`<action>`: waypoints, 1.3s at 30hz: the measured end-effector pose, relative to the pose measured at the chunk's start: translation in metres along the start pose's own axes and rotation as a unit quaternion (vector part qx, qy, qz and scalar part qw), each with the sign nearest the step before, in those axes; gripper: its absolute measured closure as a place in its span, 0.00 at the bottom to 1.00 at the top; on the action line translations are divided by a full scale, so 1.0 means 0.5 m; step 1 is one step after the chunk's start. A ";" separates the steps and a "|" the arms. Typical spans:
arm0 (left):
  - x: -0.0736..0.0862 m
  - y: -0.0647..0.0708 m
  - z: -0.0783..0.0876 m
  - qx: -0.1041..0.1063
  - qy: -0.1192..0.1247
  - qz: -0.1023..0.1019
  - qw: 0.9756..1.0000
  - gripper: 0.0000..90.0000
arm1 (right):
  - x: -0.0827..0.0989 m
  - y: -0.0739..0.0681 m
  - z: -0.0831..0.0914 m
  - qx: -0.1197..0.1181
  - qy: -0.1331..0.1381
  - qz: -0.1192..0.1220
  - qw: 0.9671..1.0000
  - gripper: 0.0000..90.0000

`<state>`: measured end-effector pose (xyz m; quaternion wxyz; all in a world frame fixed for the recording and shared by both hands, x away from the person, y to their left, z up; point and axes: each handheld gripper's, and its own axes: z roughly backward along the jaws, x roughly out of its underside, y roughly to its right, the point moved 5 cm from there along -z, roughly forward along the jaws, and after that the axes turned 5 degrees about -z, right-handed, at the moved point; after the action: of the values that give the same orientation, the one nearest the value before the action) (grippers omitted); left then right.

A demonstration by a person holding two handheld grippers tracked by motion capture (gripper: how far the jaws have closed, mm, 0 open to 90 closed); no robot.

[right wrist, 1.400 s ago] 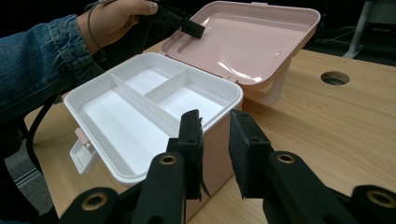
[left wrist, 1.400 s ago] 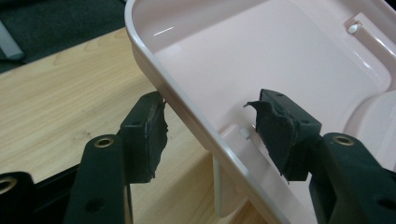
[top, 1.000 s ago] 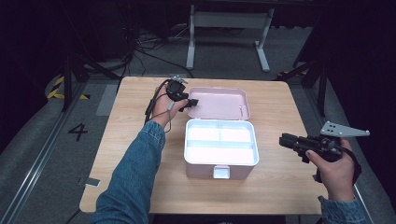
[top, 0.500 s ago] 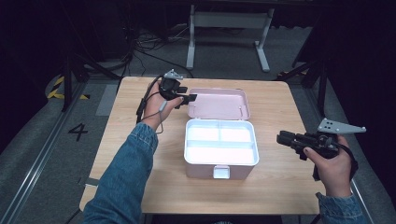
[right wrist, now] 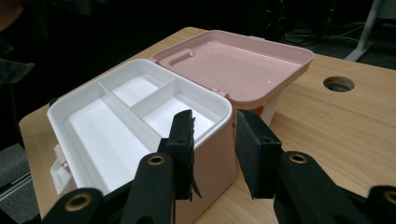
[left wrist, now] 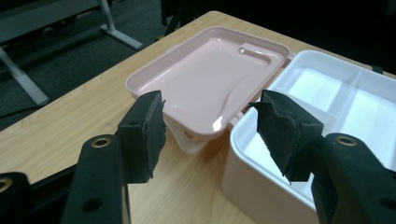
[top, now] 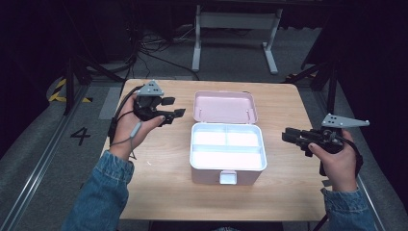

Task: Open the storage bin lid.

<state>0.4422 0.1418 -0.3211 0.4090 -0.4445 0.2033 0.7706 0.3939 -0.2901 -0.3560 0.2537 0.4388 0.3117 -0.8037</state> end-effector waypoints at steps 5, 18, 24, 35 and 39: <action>0.022 0.010 0.039 -0.012 -0.010 -0.004 1.000 0.47 | -0.010 0.019 0.001 0.004 -0.003 -0.002 1.000 0.71; 0.110 0.031 0.126 -0.051 -0.066 0.015 0.996 0.45 | -0.007 0.075 0.010 0.045 -0.044 -0.005 0.998 0.61; 0.159 0.040 0.147 -0.061 -0.099 0.026 0.993 0.44 | 0.002 0.089 0.016 0.053 -0.050 -0.012 0.997 0.59; 0.234 0.019 0.148 -0.077 -0.164 0.059 0.982 0.43 | 0.030 0.111 0.018 0.071 -0.085 -0.017 0.994 0.57; 0.262 0.009 0.138 -0.074 -0.185 0.079 0.977 0.42 | 0.042 0.120 0.017 0.084 -0.102 -0.019 0.991 0.57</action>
<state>0.3671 0.2447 -0.3970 0.3433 -0.3056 0.1003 0.8824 0.4200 -0.3397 -0.3876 0.2308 0.3680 0.2236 -0.8725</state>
